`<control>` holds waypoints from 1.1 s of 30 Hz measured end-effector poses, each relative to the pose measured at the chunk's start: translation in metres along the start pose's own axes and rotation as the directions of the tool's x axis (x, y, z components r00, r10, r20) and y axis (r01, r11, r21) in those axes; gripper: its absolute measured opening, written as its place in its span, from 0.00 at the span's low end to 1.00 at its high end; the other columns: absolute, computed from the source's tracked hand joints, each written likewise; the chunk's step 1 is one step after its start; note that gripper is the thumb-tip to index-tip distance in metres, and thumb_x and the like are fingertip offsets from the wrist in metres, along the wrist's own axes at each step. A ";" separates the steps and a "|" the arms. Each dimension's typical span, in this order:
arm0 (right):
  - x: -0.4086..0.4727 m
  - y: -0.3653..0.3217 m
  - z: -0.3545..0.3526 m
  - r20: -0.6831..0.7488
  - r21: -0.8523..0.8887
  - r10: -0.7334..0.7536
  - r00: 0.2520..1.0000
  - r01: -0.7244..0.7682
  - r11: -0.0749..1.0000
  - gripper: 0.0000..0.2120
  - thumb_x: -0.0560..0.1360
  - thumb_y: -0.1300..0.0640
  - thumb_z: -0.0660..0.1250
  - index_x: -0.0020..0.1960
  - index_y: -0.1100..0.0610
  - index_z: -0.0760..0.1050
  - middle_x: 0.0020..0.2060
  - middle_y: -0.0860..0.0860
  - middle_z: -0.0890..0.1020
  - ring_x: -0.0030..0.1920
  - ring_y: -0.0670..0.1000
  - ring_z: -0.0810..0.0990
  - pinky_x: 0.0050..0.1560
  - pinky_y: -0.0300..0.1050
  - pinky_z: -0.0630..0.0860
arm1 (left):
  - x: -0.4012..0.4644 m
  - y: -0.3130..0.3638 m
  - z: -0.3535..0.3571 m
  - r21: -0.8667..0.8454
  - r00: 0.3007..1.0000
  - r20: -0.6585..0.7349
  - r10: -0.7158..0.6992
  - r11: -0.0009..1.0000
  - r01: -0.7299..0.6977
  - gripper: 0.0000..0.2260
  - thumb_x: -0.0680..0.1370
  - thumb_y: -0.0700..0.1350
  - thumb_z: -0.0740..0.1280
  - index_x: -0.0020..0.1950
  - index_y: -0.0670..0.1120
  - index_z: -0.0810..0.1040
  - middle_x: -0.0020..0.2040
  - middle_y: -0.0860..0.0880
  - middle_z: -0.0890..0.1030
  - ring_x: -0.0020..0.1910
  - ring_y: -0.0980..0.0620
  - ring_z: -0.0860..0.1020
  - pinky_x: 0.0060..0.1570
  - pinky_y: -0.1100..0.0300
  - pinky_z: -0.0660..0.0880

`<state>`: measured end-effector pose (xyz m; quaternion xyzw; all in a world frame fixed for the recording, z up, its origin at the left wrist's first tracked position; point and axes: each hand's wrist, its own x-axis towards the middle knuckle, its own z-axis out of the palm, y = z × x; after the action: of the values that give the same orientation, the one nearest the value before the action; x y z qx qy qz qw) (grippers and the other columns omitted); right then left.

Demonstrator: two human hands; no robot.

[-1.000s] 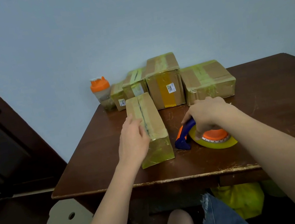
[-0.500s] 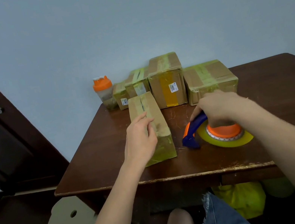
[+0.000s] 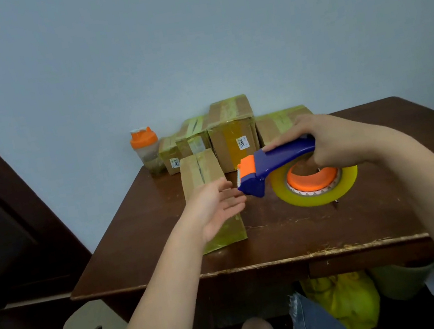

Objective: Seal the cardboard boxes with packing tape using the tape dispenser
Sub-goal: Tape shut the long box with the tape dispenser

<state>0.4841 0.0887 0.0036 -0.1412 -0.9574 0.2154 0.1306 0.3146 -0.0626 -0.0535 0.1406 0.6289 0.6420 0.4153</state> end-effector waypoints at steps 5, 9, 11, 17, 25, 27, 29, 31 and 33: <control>0.000 -0.006 -0.001 -0.006 0.021 -0.041 0.999 0.041 0.999 0.35 0.71 0.73 0.65 0.61 0.34 0.73 0.43 0.37 0.71 0.44 0.47 0.74 0.47 0.47 0.74 | -0.004 0.004 -0.004 -0.263 0.979 0.176 -0.099 0.954 0.144 0.15 0.84 0.45 0.56 0.62 0.34 0.71 0.55 0.31 0.80 0.54 0.35 0.81 0.50 0.44 0.78; 0.001 -0.007 0.001 -0.006 0.048 -0.053 0.999 0.053 0.997 0.35 0.71 0.72 0.66 0.59 0.32 0.71 0.44 0.40 0.71 0.44 0.49 0.74 0.48 0.49 0.74 | -0.005 0.007 -0.010 -0.262 0.984 0.162 -0.070 0.959 0.111 0.11 0.83 0.42 0.60 0.61 0.36 0.73 0.49 0.34 0.83 0.44 0.41 0.84 0.42 0.48 0.83; 0.002 -0.008 0.003 -0.002 0.061 -0.055 0.998 0.055 0.997 0.35 0.71 0.71 0.66 0.58 0.31 0.71 0.45 0.42 0.71 0.44 0.48 0.73 0.48 0.47 0.73 | -0.004 0.005 -0.013 -0.212 0.986 0.142 -0.082 0.971 0.112 0.09 0.82 0.39 0.62 0.59 0.37 0.75 0.49 0.35 0.83 0.44 0.42 0.84 0.40 0.51 0.82; 0.008 -0.008 0.007 0.008 0.074 -0.054 0.999 0.053 0.996 0.34 0.72 0.71 0.66 0.59 0.32 0.72 0.48 0.44 0.71 0.46 0.47 0.73 0.48 0.43 0.72 | -0.002 0.005 -0.028 -0.159 0.996 0.063 -0.071 0.984 0.080 0.04 0.80 0.35 0.63 0.51 0.38 0.77 0.44 0.39 0.83 0.42 0.49 0.81 0.34 0.61 0.81; 0.016 -0.007 0.017 0.023 0.091 -0.065 0.998 0.062 0.994 0.36 0.71 0.72 0.68 0.57 0.30 0.72 0.50 0.44 0.73 0.48 0.51 0.75 0.54 0.53 0.76 | 0.000 0.000 -0.037 -0.216 0.992 0.085 -0.090 0.971 0.107 0.05 0.79 0.38 0.65 0.53 0.38 0.75 0.45 0.37 0.81 0.37 0.46 0.84 0.32 0.57 0.82; 0.017 -0.008 0.019 0.024 0.095 -0.071 0.997 0.069 0.993 0.35 0.71 0.72 0.68 0.58 0.31 0.72 0.50 0.43 0.73 0.49 0.50 0.75 0.54 0.52 0.76 | 0.002 -0.002 -0.036 -0.243 0.991 0.091 -0.100 0.963 0.119 0.06 0.79 0.38 0.65 0.54 0.38 0.74 0.46 0.37 0.80 0.34 0.47 0.83 0.31 0.58 0.81; 0.018 -0.007 0.019 0.024 0.105 -0.073 0.997 0.070 0.992 0.35 0.71 0.72 0.68 0.58 0.31 0.72 0.51 0.43 0.73 0.49 0.49 0.75 0.54 0.51 0.76 | 0.005 -0.004 -0.037 -0.256 0.990 0.087 -0.109 0.958 0.128 0.06 0.79 0.39 0.66 0.54 0.38 0.74 0.46 0.38 0.80 0.35 0.48 0.82 0.31 0.60 0.80; 0.019 -0.007 0.020 0.026 0.112 -0.074 0.997 0.071 0.991 0.35 0.71 0.72 0.68 0.58 0.31 0.72 0.52 0.43 0.74 0.49 0.48 0.75 0.53 0.49 0.76 | 0.006 -0.005 -0.037 -0.273 0.989 0.091 -0.114 0.953 0.135 0.04 0.79 0.38 0.65 0.53 0.38 0.74 0.45 0.38 0.79 0.37 0.49 0.79 0.30 0.61 0.80; 0.019 -0.005 0.020 0.027 0.115 -0.075 0.997 0.072 0.991 0.35 0.71 0.71 0.68 0.58 0.31 0.72 0.52 0.44 0.74 0.49 0.48 0.75 0.53 0.49 0.76 | 0.006 -0.005 -0.036 -0.280 0.988 0.098 -0.118 0.950 0.141 0.03 0.80 0.37 0.63 0.52 0.38 0.75 0.45 0.38 0.79 0.39 0.49 0.77 0.29 0.62 0.79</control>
<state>0.4588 0.0832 -0.0081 -0.0947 -0.9501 0.2668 0.1313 0.2877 -0.0840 -0.0664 0.0632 0.5203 0.6912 0.4975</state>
